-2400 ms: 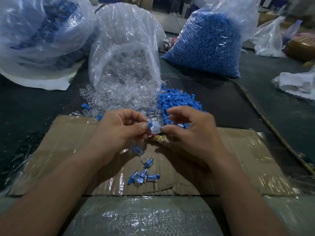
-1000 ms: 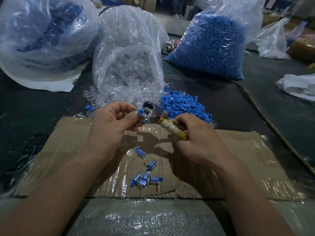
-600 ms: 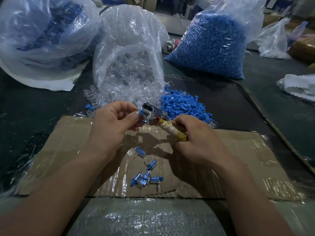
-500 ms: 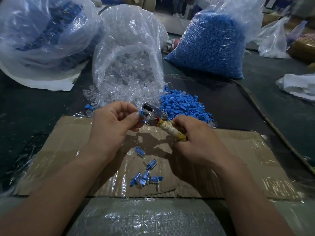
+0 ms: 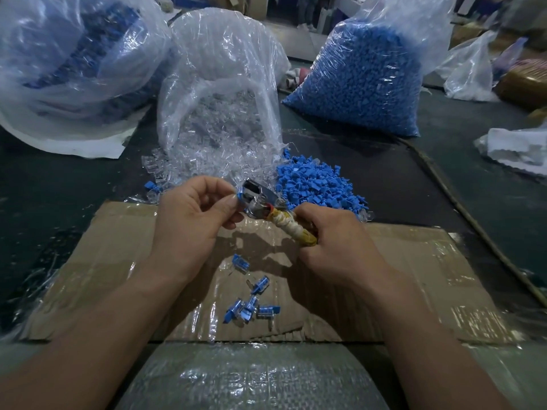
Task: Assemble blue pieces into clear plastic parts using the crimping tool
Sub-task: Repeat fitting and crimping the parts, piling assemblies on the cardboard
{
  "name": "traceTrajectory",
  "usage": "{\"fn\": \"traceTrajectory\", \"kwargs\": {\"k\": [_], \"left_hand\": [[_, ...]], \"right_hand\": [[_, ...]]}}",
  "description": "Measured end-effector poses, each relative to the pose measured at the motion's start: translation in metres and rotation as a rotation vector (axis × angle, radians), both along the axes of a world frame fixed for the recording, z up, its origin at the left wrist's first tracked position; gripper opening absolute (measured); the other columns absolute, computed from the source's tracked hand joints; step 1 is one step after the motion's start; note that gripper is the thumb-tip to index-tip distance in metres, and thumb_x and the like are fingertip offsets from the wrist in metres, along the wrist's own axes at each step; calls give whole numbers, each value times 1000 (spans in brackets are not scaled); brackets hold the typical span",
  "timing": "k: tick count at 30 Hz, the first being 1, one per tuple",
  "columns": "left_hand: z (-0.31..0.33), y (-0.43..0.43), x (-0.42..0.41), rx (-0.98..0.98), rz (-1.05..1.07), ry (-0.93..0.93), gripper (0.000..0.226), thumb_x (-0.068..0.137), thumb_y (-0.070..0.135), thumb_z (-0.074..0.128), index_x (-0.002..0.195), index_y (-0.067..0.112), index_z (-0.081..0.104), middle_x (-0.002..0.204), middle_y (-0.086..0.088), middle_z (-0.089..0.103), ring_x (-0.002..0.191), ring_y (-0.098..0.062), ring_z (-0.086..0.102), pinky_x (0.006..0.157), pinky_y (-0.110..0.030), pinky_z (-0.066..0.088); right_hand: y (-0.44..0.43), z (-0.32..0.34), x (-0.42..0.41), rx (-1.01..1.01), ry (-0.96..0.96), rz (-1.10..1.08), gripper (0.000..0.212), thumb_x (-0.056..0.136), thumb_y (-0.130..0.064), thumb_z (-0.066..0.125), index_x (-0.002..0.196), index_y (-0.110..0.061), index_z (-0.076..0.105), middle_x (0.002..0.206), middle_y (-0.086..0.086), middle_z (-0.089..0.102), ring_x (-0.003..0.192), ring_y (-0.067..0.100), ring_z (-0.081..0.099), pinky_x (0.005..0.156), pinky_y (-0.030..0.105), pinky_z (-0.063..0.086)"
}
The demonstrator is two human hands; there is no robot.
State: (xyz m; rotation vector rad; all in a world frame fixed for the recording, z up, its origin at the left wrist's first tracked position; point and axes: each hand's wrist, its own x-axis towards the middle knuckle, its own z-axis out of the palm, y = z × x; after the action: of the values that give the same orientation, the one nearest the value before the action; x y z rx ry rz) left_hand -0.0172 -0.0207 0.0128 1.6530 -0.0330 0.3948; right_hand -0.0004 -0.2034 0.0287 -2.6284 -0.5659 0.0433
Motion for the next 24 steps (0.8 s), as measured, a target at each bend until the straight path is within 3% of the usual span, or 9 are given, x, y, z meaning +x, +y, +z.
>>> {"fn": "traceTrajectory", "kwargs": {"k": [6, 12, 15, 18, 24], "left_hand": [[1, -1, 1, -1, 11, 21, 24, 82, -7, 58, 75, 16, 60, 64, 0, 63, 53, -3, 61, 52, -12, 49], [5, 4, 0, -83, 61, 30, 16, 82, -1, 60, 78, 14, 62, 64, 5, 68, 57, -4, 63, 53, -13, 49], [14, 9, -4, -73, -87, 87, 2, 70, 15, 66, 72, 16, 66, 63, 3, 68, 55, -4, 61, 50, -14, 48], [17, 9, -8, -11, -316, 247, 17, 55, 29, 67, 65, 16, 72, 60, 0, 67, 51, -9, 55, 48, -15, 47], [15, 2, -11, 249, -578, 329, 18, 54, 29, 70, 69, 19, 73, 68, -3, 70, 54, -8, 62, 51, -13, 49]], "right_hand": [[-2, -2, 2, -32, -45, -13, 32, 75, -21, 65, 106, -25, 57, 86, -12, 49, 79, 8, 43, 63, 23, 30], [-12, 1, 5, -42, 44, -27, 39, 69, -16, 69, 107, -24, 62, 91, -9, 57, 85, 12, 52, 74, 30, 44], [-16, 2, 6, -132, 56, -27, 38, 66, -22, 70, 103, -26, 63, 92, -6, 60, 85, 15, 54, 75, 34, 48], [-18, 2, 8, -168, 74, -19, 38, 65, -32, 73, 101, -28, 62, 91, -9, 58, 86, 13, 54, 75, 33, 47], [-19, 0, 9, -216, 100, -21, 74, 55, -59, 76, 119, -27, 54, 103, -7, 53, 95, 12, 49, 81, 32, 42]]}}
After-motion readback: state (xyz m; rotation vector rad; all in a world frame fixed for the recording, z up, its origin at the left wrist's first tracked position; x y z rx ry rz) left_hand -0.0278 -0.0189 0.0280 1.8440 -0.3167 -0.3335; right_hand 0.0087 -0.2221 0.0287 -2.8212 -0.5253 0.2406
